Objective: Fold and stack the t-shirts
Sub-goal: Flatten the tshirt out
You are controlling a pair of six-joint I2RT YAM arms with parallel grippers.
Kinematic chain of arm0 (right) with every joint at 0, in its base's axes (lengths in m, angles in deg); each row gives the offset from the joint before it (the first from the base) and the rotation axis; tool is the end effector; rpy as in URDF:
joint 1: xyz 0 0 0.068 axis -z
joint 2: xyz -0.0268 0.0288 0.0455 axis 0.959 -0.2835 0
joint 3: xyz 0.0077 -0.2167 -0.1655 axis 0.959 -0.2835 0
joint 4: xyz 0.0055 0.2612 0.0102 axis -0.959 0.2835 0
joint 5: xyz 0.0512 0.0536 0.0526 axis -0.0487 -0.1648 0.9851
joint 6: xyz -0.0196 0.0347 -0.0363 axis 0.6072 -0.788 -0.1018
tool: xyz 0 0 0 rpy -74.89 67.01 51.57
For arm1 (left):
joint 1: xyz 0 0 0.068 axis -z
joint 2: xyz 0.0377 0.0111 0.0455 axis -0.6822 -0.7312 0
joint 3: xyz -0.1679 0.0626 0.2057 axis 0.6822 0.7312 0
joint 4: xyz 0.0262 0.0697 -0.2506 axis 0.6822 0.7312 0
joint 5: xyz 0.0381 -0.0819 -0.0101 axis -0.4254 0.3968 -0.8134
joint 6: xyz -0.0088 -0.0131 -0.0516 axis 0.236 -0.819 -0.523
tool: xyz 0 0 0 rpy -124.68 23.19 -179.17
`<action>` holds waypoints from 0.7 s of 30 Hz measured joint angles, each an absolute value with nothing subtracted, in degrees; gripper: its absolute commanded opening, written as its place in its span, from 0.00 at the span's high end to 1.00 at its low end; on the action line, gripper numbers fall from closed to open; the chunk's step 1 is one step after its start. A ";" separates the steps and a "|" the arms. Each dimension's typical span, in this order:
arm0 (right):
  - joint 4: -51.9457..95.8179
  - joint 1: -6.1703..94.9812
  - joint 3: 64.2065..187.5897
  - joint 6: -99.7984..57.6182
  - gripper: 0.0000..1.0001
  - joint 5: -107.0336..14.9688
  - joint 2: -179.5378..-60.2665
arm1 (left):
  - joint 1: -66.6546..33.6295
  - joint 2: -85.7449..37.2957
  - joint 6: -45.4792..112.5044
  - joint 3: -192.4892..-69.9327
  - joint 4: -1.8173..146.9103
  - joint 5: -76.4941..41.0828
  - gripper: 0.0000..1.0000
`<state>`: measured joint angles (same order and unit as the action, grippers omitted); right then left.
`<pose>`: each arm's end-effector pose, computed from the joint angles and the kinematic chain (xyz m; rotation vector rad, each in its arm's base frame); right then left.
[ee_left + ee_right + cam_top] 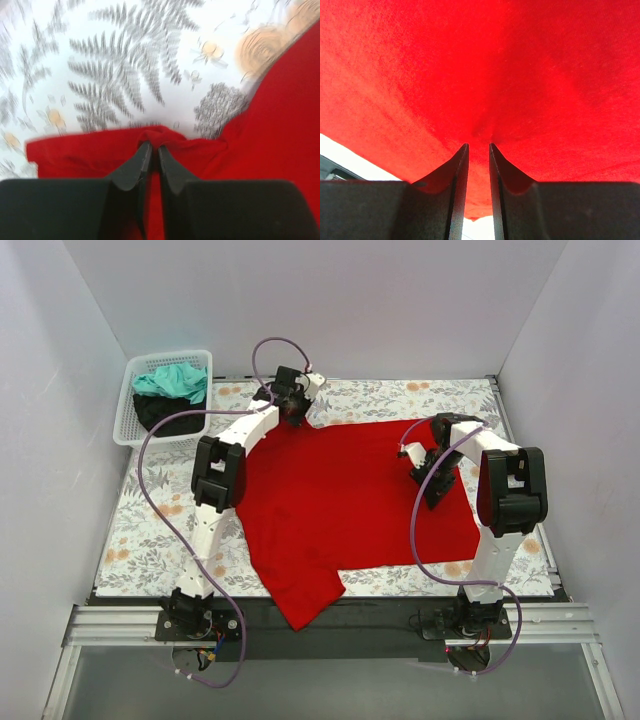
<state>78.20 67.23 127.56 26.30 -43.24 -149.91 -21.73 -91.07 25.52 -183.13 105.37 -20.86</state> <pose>0.3479 0.0448 0.1645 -1.2262 2.8327 0.2744 0.5134 -0.2034 0.1732 0.0781 2.4647 -0.4258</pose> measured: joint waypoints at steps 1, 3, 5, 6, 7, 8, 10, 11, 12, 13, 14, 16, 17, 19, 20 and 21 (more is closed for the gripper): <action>78.16 67.23 127.45 26.30 0.71 -43.24 -149.91 | -21.32 -91.07 27.36 -182.65 103.84 -20.78 0.89; 78.20 67.23 127.21 26.35 0.71 -43.24 -149.91 | -20.18 -90.42 31.92 -179.72 98.97 -20.60 0.87; 78.16 67.23 127.12 26.37 0.71 -43.21 -149.91 | -18.78 -89.87 37.39 -175.22 93.20 -20.56 0.85; 78.16 67.23 127.06 26.39 0.71 -43.21 -149.91 | -18.02 -89.83 40.60 -173.04 90.57 -20.56 0.84; 78.14 67.23 126.93 26.39 0.71 -43.21 -149.91 | -17.30 -89.83 44.23 -170.96 87.36 -20.95 0.79; 78.14 67.23 126.69 26.39 0.71 -43.21 -149.91 | -16.75 -89.48 46.98 -169.21 84.06 -20.86 0.75; 78.18 67.23 126.29 26.39 0.71 -43.21 -149.91 | -15.79 -89.13 52.45 -166.15 78.42 -21.37 0.68; 78.20 67.23 126.21 26.41 0.70 -43.21 -149.91 | -15.42 -89.09 54.96 -164.88 75.49 -21.43 0.60; 78.18 67.23 126.21 26.39 0.70 -43.21 -149.91 | -15.16 -89.06 57.23 -163.75 72.58 -21.72 0.58; 78.14 67.23 126.21 26.41 0.70 -43.21 -149.91 | -15.05 -89.06 58.33 -163.09 70.25 -22.09 0.55; 78.16 67.23 126.21 26.39 0.70 -43.21 -149.91 | -15.11 -89.06 58.94 -162.70 68.76 -22.15 0.54; 78.16 67.23 126.21 26.39 0.69 -43.17 -149.91 | -15.53 -89.06 58.63 -162.33 66.62 -22.17 0.52; 78.16 67.23 126.21 26.37 0.69 -43.11 -149.91 | -15.88 -88.84 57.74 -161.91 65.24 -22.17 0.51; 78.18 67.23 126.23 26.37 0.69 -43.00 -149.91 | -16.97 -87.60 55.00 -160.38 63.03 -22.15 0.50; 78.22 67.23 126.29 26.37 0.69 -43.00 -149.91 | -17.65 -86.72 52.77 -159.73 62.77 -22.09 0.50; 78.35 67.23 126.58 26.37 0.68 -43.00 -149.91 | -18.48 -85.87 50.61 -159.57 62.84 -22.00 0.50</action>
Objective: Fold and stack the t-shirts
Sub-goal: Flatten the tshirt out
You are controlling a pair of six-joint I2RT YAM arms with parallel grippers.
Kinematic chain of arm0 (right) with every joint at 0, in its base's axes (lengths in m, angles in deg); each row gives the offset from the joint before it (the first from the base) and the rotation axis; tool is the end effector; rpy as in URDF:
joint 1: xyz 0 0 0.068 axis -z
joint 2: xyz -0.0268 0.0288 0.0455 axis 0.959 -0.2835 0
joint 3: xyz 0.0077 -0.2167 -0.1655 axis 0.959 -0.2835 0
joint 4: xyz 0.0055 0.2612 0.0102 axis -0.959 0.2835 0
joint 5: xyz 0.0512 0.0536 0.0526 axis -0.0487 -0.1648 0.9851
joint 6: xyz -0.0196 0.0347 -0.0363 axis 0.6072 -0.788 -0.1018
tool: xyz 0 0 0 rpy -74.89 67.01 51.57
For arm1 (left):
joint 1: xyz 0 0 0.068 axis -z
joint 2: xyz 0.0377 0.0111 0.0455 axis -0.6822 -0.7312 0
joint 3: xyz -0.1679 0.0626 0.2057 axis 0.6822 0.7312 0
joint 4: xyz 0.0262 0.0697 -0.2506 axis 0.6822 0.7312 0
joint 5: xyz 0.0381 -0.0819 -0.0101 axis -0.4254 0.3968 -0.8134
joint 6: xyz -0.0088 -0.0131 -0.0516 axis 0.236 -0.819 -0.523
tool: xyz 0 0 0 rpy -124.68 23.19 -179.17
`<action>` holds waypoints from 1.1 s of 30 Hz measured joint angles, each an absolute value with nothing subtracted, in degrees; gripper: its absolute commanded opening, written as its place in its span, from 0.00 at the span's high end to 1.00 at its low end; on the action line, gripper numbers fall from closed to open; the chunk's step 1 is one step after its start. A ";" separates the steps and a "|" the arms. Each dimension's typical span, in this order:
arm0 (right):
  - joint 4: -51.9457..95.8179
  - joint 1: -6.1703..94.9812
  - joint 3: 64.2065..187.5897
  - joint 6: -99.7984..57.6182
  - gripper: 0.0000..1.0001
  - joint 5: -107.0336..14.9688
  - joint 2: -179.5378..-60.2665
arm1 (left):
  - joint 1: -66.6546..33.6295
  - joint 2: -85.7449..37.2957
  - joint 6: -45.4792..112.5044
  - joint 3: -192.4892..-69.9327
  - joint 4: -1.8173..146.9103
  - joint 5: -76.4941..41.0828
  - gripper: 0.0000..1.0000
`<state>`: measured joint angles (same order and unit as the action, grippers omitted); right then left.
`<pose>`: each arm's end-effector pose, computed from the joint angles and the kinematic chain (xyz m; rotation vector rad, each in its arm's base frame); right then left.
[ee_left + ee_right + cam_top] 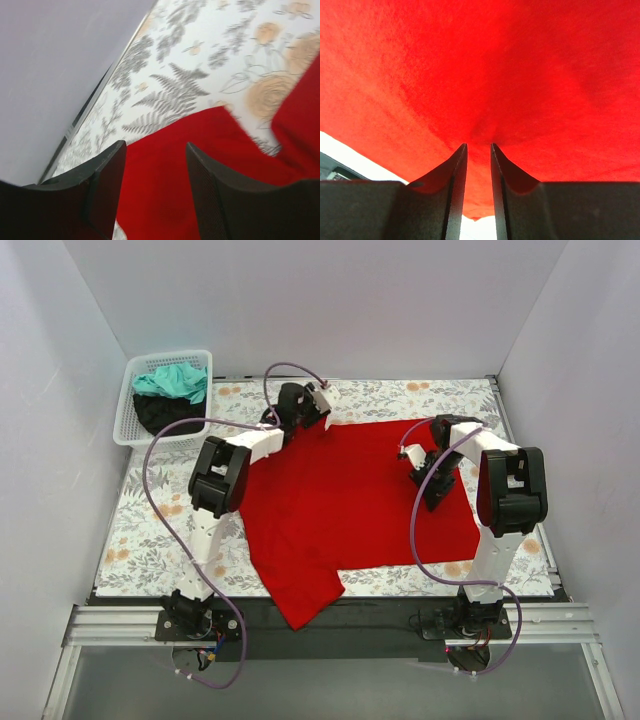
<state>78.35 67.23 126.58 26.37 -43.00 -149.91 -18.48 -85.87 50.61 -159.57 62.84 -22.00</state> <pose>0.3442 0.0445 0.1605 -1.2317 2.8477 0.2911 0.4951 -0.2286 0.1500 0.5646 1.9314 -0.2816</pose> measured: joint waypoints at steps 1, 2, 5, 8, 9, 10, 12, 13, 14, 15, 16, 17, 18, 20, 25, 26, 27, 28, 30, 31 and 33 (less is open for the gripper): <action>78.38 67.23 127.01 26.35 0.68 -42.97 -149.91 | -19.18 -85.17 48.67 -159.57 63.16 -21.85 0.50; 78.40 67.23 127.67 26.32 0.68 -42.95 -149.91 | -20.16 -84.04 46.04 -159.57 64.21 -21.80 0.50; 78.38 67.23 131.01 26.21 0.67 -42.84 -149.91 | -23.11 -79.29 38.70 -159.29 68.89 -21.67 0.50; 78.09 67.25 134.66 26.17 0.67 -42.87 -149.91 | -25.82 -73.41 31.92 -157.91 75.54 -21.21 0.52; 77.96 67.25 135.67 26.17 0.67 -43.00 -149.91 | -26.76 -71.01 29.58 -156.78 78.35 -20.71 0.53; 77.81 67.29 136.37 26.19 0.68 -43.06 -149.91 | -27.64 -68.41 27.09 -155.44 81.50 -19.51 0.54; 77.37 67.45 136.85 26.24 0.68 -43.30 -149.97 | -28.84 -65.17 23.90 -153.32 85.66 -17.28 0.57; 77.26 67.53 136.85 26.26 0.68 -43.54 -150.11 | -29.38 -63.64 22.20 -151.86 88.10 -16.01 0.57; 77.24 67.60 136.85 26.28 0.68 -43.74 -150.37 | -29.87 -62.53 20.67 -150.39 90.09 -14.77 0.57; 77.15 67.75 136.85 26.32 0.68 -44.02 -150.76 | -30.30 -61.79 19.33 -148.88 91.99 -13.76 0.57; 76.93 67.86 136.78 26.32 0.68 -44.37 -151.20 | -30.89 -61.50 18.00 -147.44 93.55 -12.80 0.58; 76.65 67.93 136.70 26.32 0.68 -44.64 -151.61 | -31.44 -61.50 16.80 -146.11 95.10 -12.05 0.58; 76.39 67.95 136.59 26.32 0.68 -44.83 -152.01 | -31.90 -61.79 15.79 -144.80 96.54 -11.42 0.58; 75.62 68.10 136.24 26.30 0.68 -45.36 -152.62 | -33.01 -62.62 14.26 -142.76 99.58 -10.48 0.59; 73.57 68.28 135.67 25.82 0.68 -46.32 -154.30 | -35.46 -67.53 12.16 -143.92 102.99 -10.11 0.61; 73.04 68.28 135.69 25.65 0.68 -46.47 -154.83 | -35.92 -68.85 11.62 -145.37 103.56 -9.85 0.62; 72.56 68.28 135.69 25.41 0.68 -46.67 -155.46 | -36.29 -69.63 11.42 -146.83 103.53 -10.02 0.63; 72.43 68.28 136.11 25.06 0.67 -46.97 -156.12 | -36.55 -70.77 11.14 -148.45 103.64 -10.59 0.63; 72.58 68.25 137.05 24.47 0.67 -47.52 -156.75 | -37.06 -73.63 10.50 -152.45 104.30 -10.79 0.64; 72.93 68.25 137.79 24.25 0.67 -47.65 -157.32 | -37.43 -75.21 10.18 -154.79 104.67 -11.12 0.64; 73.87 68.25 139.87 23.39 0.66 -47.98 -158.70 | -37.73 -78.59 9.91 -160.01 104.89 -11.42 0.64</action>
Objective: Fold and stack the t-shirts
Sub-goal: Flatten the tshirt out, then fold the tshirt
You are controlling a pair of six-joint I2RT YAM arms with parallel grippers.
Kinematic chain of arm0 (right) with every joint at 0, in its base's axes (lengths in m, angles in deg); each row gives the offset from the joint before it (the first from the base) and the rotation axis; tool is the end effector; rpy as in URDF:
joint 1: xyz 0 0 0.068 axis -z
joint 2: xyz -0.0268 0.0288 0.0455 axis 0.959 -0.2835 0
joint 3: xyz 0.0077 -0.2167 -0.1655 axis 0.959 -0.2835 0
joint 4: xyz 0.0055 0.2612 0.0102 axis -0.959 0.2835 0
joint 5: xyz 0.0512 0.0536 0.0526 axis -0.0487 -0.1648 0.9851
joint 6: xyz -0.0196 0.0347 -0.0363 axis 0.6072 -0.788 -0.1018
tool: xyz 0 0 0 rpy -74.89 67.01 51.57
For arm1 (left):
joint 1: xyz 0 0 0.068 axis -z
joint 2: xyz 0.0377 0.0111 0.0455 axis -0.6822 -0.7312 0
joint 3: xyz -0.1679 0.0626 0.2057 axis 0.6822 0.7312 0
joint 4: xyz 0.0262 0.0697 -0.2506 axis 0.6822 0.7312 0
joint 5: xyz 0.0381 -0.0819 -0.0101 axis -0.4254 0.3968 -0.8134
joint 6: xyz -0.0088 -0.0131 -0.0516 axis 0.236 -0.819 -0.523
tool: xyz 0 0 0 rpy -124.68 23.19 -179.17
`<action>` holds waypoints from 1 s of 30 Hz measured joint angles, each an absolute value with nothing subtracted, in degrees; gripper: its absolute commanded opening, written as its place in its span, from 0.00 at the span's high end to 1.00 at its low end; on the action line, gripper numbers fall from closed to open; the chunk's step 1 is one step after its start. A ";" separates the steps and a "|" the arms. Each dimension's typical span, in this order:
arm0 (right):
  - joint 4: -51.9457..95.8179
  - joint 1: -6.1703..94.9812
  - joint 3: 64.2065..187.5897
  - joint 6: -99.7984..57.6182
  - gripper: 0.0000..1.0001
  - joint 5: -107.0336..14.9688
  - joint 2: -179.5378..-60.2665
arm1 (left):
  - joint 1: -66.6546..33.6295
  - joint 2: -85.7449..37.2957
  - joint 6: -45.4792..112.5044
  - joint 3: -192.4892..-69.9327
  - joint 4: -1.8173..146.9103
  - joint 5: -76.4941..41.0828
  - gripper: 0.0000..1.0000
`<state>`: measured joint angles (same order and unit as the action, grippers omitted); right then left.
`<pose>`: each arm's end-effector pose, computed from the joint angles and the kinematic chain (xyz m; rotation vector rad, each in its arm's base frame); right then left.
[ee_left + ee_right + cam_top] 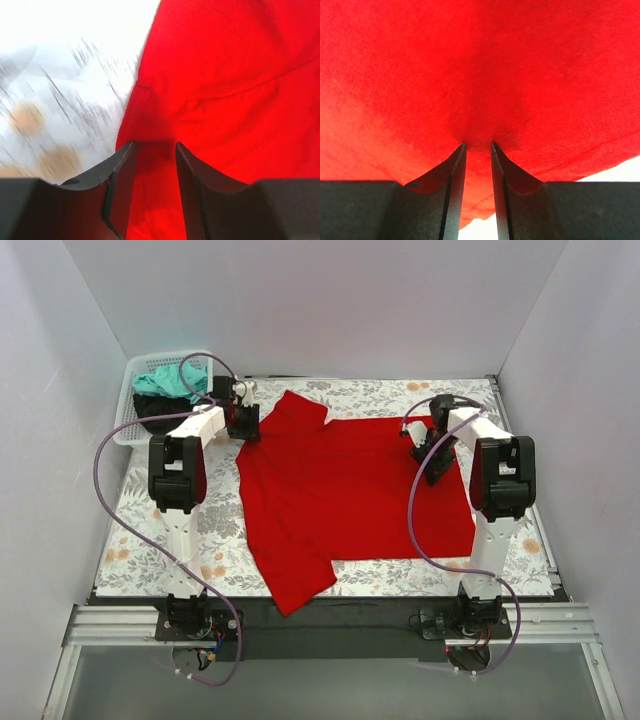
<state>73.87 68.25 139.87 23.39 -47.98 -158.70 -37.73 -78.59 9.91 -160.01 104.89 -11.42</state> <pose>0.4049 0.0409 0.1622 -1.1040 2.7810 0.0904 0.4853 -0.0538 0.1579 -0.5961 2.5976 -0.5741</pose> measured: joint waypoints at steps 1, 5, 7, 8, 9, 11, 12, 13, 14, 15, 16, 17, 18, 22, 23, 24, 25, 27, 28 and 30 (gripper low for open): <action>74.18 68.25 141.16 23.07 0.66 -48.24 -159.59 | -37.91 -80.28 9.83 -162.39 104.80 -11.62 0.64; 75.05 68.28 148.81 21.49 0.64 -49.29 -164.23 | -38.54 -86.31 9.69 -172.14 105.52 -12.25 0.64; 74.77 68.28 152.08 20.64 0.57 -49.40 -166.06 | -38.74 -89.83 9.76 -178.09 106.75 -12.56 0.61; 74.33 68.25 153.61 20.25 0.50 -49.38 -166.89 | -38.83 -91.60 9.91 -181.19 107.07 -12.40 0.57; 73.44 68.25 154.53 20.16 0.47 -49.25 -167.44 | -38.85 -92.01 10.02 -182.02 107.27 -12.40 0.54; 71.73 68.28 154.84 20.03 0.41 -48.59 -167.44 | -38.91 -92.17 11.05 -182.65 108.08 -10.87 0.44; 71.27 68.28 154.79 20.12 0.35 -48.20 -167.35 | -38.96 -91.64 11.75 -182.33 108.26 -9.69 0.27; 70.75 68.28 154.34 20.31 0.31 -47.67 -166.83 | -39.00 -90.68 12.71 -180.88 108.08 -8.47 0.21; 70.42 68.28 153.29 20.55 0.22 -47.15 -165.86 | -39.04 -89.33 13.43 -178.89 108.21 -6.87 0.20; 70.20 68.28 151.60 20.93 0.10 -46.36 -164.09 | -39.09 -87.29 14.15 -176.69 108.56 -5.37 0.19; 70.53 68.28 149.72 21.45 0.05 -45.66 -161.71 | -39.13 -84.89 15.09 -173.85 108.93 -3.97 0.18; 70.86 68.28 147.87 22.65 0.03 -45.03 -158.85 | -39.15 -81.89 16.25 -171.09 109.85 -2.63 0.18; 71.10 68.28 146.01 23.90 0.02 -44.33 -155.53 | -39.15 -79.42 17.30 -169.17 110.77 -1.41 0.17; 71.08 68.28 138.05 30.35 0.07 -43.04 -139.94 | -39.15 -64.08 23.68 -159.55 114.03 4.99 0.17; 71.32 68.30 135.58 32.55 0.10 -43.04 -136.20 | -39.07 -59.21 25.52 -156.18 114.79 6.57 0.17; 71.51 68.32 132.96 34.61 0.18 -43.21 -132.95 | -38.91 -54.84 27.11 -153.41 115.97 7.64 0.17; 71.80 68.32 130.23 36.90 0.23 -43.48 -130.30 | -38.56 -50.62 28.71 -150.35 116.36 8.40 0.20; 72.72 68.32 125.55 40.33 0.35 -44.77 -127.57 | -36.86 -43.43 31.46 -144.08 117.74 8.97 0.24; 72.80 68.34 122.84 42.39 0.39 -45.66 -127.11 | -35.61 -41.24 32.51 -141.69 118.38 8.93 0.26; 72.80 68.76 117.31 45.60 0.44 -47.21 -127.37 | -31.31 -37.55 34.52 -135.68 119.01 8.01 0.29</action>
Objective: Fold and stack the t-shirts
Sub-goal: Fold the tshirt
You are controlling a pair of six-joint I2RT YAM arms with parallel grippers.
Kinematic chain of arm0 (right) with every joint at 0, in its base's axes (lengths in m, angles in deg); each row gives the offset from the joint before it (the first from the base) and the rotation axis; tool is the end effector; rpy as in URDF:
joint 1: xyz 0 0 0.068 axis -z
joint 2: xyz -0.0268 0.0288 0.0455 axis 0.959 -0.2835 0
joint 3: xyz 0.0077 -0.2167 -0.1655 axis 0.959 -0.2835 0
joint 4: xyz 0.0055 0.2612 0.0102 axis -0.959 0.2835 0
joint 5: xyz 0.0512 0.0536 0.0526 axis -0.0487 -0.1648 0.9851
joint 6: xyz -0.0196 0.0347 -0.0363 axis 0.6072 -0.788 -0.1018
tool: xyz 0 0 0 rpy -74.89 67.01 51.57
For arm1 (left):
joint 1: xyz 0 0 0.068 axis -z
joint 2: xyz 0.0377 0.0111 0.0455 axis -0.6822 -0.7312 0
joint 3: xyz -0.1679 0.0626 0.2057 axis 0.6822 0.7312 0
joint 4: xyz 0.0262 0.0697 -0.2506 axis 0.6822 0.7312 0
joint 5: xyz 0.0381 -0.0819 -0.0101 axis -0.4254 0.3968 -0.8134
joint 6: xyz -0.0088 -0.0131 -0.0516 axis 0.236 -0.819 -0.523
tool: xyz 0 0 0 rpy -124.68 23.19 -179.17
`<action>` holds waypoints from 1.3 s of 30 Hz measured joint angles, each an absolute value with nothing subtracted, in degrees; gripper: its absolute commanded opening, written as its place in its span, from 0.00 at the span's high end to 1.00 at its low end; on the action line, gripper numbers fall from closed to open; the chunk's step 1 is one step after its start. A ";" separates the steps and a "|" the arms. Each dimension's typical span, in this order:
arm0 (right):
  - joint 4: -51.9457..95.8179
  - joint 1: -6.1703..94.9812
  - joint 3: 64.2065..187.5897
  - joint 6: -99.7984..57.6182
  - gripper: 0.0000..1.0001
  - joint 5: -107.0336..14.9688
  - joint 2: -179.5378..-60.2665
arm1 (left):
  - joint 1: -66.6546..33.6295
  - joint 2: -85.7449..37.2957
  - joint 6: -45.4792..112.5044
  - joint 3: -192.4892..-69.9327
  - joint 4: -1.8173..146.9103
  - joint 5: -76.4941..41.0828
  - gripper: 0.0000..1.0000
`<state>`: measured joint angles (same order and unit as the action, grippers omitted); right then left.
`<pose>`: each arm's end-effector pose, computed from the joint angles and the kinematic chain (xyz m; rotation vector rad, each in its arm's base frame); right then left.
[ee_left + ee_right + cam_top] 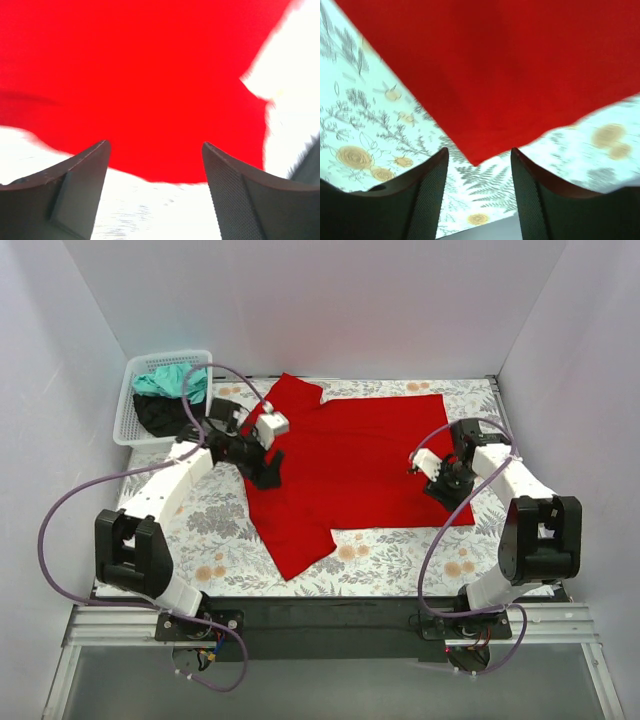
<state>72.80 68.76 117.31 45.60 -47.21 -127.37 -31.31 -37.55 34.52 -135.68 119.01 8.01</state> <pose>0.2939 0.0285 0.2389 -1.5311 2.3752 -0.0543 0.3127 -0.0851 0.2985 0.2587 2.5345 -0.9082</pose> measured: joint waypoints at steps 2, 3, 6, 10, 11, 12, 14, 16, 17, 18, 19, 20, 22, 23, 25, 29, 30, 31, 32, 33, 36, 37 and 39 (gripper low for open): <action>72.74 69.70 112.59 48.01 0.44 -48.77 -128.38 | -26.59 -36.37 35.97 -130.22 120.15 6.87 0.30; 72.80 70.22 110.88 48.71 0.45 -49.49 -128.90 | -24.58 -36.41 36.36 -128.16 120.58 6.24 0.30; 72.04 71.40 108.79 49.82 0.47 -50.80 -130.19 | -21.08 -36.52 36.84 -122.85 122.24 4.49 0.30; 69.59 72.25 108.48 51.15 0.48 -52.66 -131.31 | -21.25 -36.50 37.02 -122.09 122.48 3.03 0.30; 69.02 72.38 108.41 52.05 0.48 -53.29 -131.37 | -21.41 -36.50 37.04 -122.09 122.35 2.83 0.30; 68.30 72.47 108.17 53.01 0.48 -53.86 -131.40 | -21.54 -36.50 37.13 -122.07 122.24 2.59 0.30; 67.25 72.67 107.32 54.02 0.48 -54.62 -131.46 | -21.56 -36.50 37.21 -122.07 122.18 2.24 0.30; 66.31 72.73 106.05 55.07 0.49 -55.30 -131.59 | -21.56 -36.54 37.21 -122.02 122.11 1.96 0.30; 66.07 72.78 105.55 55.39 0.50 -55.50 -131.79 | -21.56 -36.54 37.21 -121.87 121.87 1.82 0.30; 65.96 72.78 105.22 55.61 0.50 -55.70 -132.05 | -21.56 -36.56 37.21 -121.67 121.59 1.76 0.30; 65.66 72.78 104.90 55.79 0.50 -55.87 -132.34 | -21.56 -36.67 37.21 -121.48 121.35 1.56 0.30; 65.26 72.78 104.59 55.98 0.50 -55.98 -132.58 | -21.54 -36.80 37.21 -121.28 121.09 1.39 0.30; 64.17 72.73 103.87 56.31 0.51 -56.57 -132.69 | -21.54 -37.33 37.21 -121.15 120.82 1.06 0.30; 63.82 72.71 103.63 56.36 0.53 -56.79 -132.53 | -21.54 -37.50 37.21 -121.00 120.56 0.88 0.30; 63.16 72.69 103.23 56.73 0.62 -57.75 -132.45 | -21.54 -37.57 37.58 -120.06 120.10 0.32 0.30; 61.11 72.69 101.99 57.60 0.87 -59.80 -131.83 | -21.38 -37.39 39.73 -117.39 119.82 -1.10 0.30; 60.54 72.69 101.75 58.06 0.97 -60.11 -131.70 | -21.28 -37.22 40.49 -116.60 119.91 -1.52 0.30; 59.99 72.65 101.46 58.61 0.99 -60.53 -131.55 | -21.10 -36.98 41.23 -115.86 120.06 -1.85 0.30; 59.67 72.63 101.29 58.87 0.99 -60.74 -131.40 | -20.88 -36.65 41.89 -115.33 120.28 -2.07 0.30; 59.36 72.60 101.11 59.02 0.99 -60.94 -131.29 | -20.49 -36.10 42.72 -114.70 120.30 -2.46 0.31; 58.97 72.60 100.98 59.22 0.99 -61.29 -131.22 | -18.19 -34.01 44.78 -112.62 119.75 -3.95 0.33; 58.92 72.60 100.98 59.22 0.99 -61.31 -131.22 | -17.08 -33.44 45.28 -111.95 119.27 -4.45 0.34; 58.88 72.60 100.98 59.20 0.99 -61.42 -131.22 | -15.07 -32.83 46.00 -110.68 118.53 -5.52 0.35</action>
<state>58.88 72.60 100.98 59.20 -61.42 -131.22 -15.07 -32.83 46.00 -110.68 118.53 -5.52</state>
